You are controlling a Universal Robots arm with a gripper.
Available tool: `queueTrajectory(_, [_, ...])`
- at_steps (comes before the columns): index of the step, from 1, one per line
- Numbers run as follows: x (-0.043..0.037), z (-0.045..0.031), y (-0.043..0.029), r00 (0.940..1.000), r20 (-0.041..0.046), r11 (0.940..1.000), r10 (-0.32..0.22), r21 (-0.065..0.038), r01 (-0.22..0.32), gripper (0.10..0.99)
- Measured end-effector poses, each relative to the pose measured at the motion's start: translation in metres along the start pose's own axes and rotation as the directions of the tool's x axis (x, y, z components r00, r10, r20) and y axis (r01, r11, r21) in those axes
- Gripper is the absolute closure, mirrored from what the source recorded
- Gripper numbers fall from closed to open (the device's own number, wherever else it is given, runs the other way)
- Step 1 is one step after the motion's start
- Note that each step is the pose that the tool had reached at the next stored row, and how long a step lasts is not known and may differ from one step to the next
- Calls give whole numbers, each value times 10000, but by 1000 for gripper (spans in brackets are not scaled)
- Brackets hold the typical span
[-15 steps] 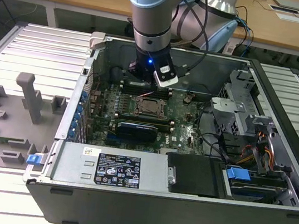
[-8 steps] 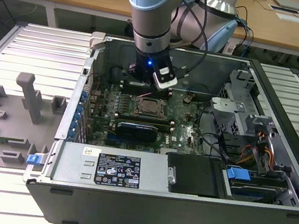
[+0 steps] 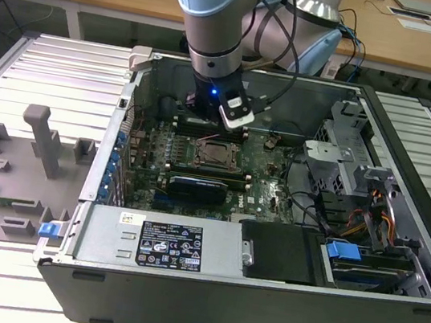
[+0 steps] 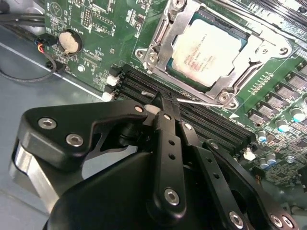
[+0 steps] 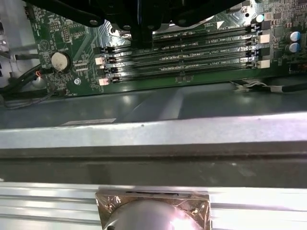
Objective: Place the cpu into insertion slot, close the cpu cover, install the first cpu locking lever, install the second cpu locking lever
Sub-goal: 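Install the first cpu locking lever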
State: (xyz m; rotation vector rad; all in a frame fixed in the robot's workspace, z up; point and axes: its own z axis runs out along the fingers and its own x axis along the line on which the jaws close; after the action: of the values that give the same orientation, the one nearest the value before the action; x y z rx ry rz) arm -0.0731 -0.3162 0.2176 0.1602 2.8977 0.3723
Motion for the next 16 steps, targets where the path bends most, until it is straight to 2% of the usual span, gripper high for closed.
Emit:
queueTrajectory(12, [15,24,52,9991,119,9991,409,109,-410,980])
queueTrajectory(16, [20,37,53,9980,178,9980,603,173,-606,980])
